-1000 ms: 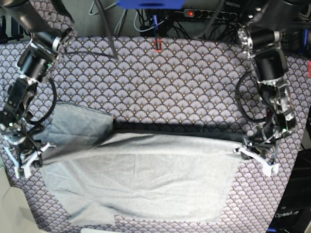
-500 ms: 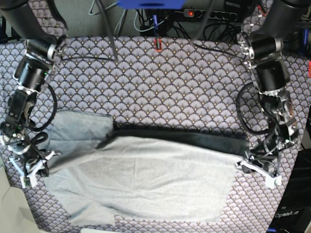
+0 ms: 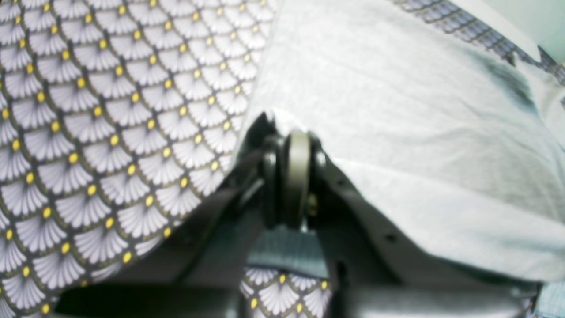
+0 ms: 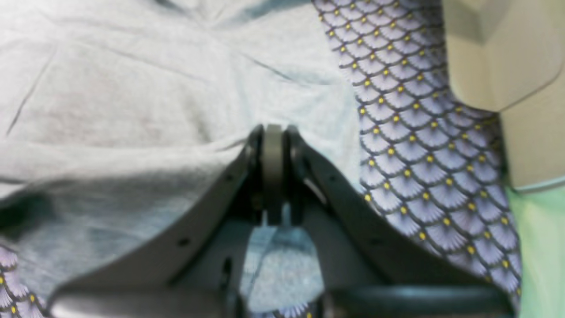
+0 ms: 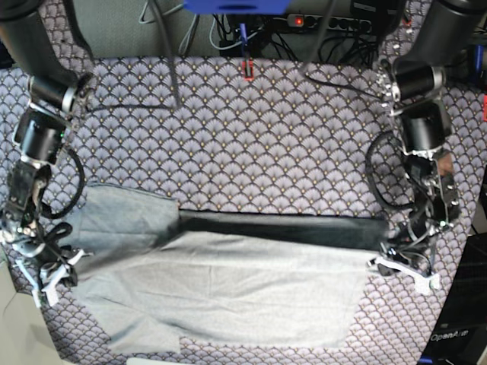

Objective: Fold the T-shirt properly
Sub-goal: 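Lift the shoulder edge and fold it toward the hem with both grippers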

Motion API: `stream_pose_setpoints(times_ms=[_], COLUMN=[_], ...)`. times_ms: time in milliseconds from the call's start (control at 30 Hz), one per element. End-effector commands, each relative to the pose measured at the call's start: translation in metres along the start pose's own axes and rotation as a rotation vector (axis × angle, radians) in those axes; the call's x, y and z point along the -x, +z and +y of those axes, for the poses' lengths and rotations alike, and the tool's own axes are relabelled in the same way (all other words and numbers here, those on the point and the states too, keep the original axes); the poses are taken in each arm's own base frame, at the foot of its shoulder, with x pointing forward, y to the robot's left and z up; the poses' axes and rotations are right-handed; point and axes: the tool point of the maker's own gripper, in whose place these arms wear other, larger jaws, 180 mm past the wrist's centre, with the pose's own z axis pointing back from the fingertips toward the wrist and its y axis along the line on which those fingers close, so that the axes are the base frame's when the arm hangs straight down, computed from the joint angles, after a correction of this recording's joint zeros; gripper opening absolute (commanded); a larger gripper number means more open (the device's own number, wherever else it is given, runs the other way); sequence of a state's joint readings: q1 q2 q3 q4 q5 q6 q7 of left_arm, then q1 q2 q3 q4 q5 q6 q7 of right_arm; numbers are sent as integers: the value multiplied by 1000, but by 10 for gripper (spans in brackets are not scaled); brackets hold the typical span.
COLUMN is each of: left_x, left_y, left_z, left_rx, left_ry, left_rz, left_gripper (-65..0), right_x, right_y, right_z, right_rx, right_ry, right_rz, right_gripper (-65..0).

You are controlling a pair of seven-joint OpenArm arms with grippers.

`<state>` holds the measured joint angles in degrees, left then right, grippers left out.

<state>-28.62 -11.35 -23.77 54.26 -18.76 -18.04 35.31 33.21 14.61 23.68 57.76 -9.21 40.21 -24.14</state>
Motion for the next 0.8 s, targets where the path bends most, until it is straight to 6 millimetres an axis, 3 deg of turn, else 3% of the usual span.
stream_pose_setpoints(times_ms=[0, 100, 333, 467, 767], left_x=[-28, -27, -49, -59, -44], left_y=[1, -2, 0, -2, -26], left_z=[-5, -3, -4, -16, -16], left_rx=[17, 14, 15, 34, 36], left_ry=[-3, 8, 12, 17, 90], left_rz=[-73, -89, -219, -259, -209], left_gripper=[-650, -650, -650, -650, -650], right_x=[-36, -42, -50, -47, -37], right_y=[7, 6, -2, -11, -27], right_z=[-18, -17, 8, 19, 19], right_rx=[32, 28, -26, -39, -65], right_ry=[11, 15, 86, 94, 25], right_rz=[-92, -121, -139, -143, -125], right_gripper=[-650, -650, -650, -650, -650])
